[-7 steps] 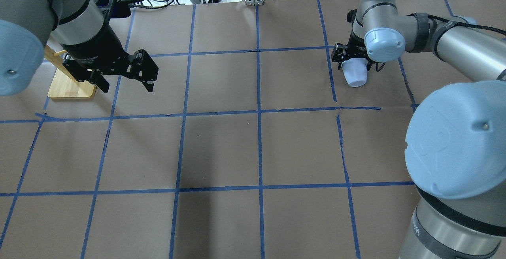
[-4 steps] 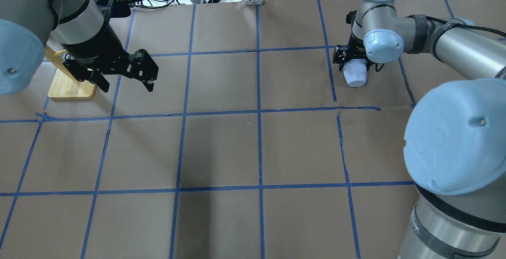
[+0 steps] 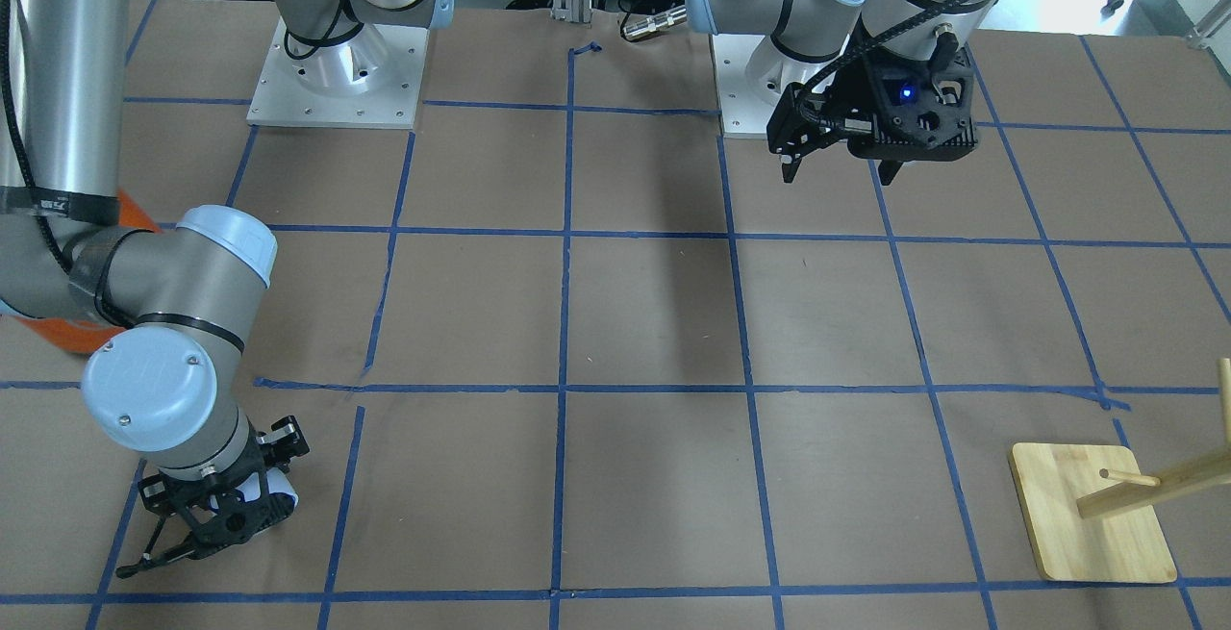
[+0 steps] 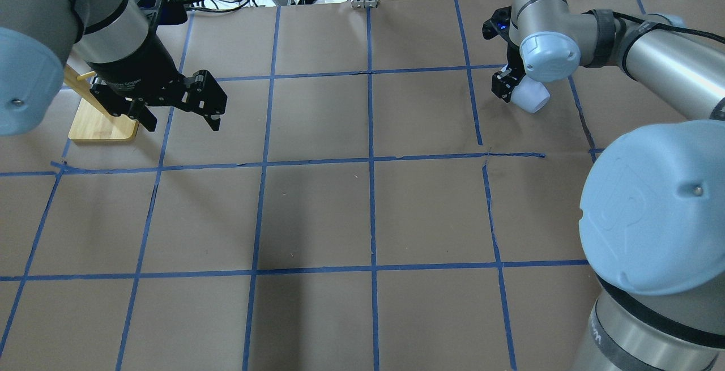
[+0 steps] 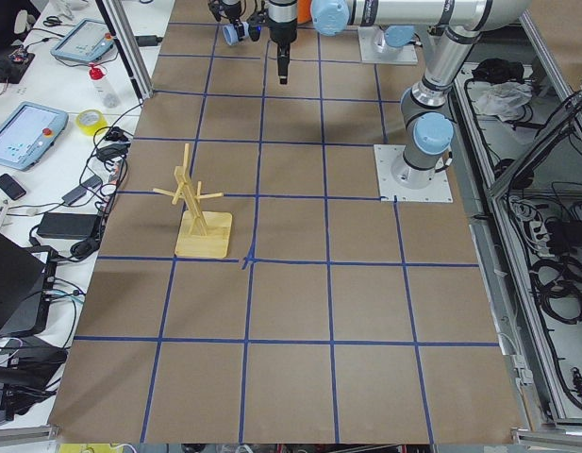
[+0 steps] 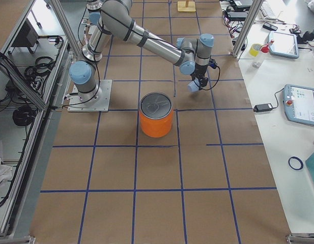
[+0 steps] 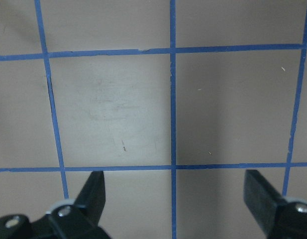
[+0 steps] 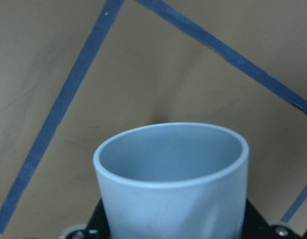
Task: Flip cup
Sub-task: 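Carry the cup with the right gripper toward the left gripper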
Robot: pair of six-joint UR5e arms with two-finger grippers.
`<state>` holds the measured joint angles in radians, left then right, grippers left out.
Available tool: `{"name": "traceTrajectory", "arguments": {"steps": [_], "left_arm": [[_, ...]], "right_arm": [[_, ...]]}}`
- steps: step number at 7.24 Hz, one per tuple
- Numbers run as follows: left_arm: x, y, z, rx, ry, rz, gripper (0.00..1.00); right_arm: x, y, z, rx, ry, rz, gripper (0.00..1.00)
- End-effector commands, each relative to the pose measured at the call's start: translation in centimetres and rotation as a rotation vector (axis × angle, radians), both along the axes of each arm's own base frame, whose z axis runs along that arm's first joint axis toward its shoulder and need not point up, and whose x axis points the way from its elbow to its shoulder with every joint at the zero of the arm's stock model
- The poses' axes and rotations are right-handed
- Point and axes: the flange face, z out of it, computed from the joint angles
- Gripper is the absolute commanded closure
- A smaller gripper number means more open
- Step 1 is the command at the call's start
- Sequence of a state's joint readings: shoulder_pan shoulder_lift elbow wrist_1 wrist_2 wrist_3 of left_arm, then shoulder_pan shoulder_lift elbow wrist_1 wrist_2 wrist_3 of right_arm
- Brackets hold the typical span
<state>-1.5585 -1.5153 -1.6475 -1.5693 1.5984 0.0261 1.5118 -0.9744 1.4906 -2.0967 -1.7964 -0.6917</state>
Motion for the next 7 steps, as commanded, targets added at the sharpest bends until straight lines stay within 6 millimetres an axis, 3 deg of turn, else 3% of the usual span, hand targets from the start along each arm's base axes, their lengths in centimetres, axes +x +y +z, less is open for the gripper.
{"name": "traceTrajectory", "arguments": {"steps": [1,2,3,4,7], "left_arm": [[0.0,0.0,0.0,0.0,0.002,0.0,0.0],[0.0,0.0,0.0,0.0,0.002,0.0,0.0],[0.0,0.0,0.0,0.0,0.0,0.0,0.0],[0.0,0.0,0.0,-0.001,0.0,0.0,0.0],[0.0,0.0,0.0,-0.003,0.0,0.0,0.0]], "right_arm": [[2.1,0.0,1.9,0.099,0.107,0.422,1.0],[3.0,0.3,1.9,0.135,0.101,0.508,1.0],[5.5,1.0,2.5,0.146,0.086,0.564,1.0],[10.1,1.6,3.9,0.127,0.086,0.702,1.0],[21.2,4.2,3.1,0.039,-0.076,0.815,1.0]]}}
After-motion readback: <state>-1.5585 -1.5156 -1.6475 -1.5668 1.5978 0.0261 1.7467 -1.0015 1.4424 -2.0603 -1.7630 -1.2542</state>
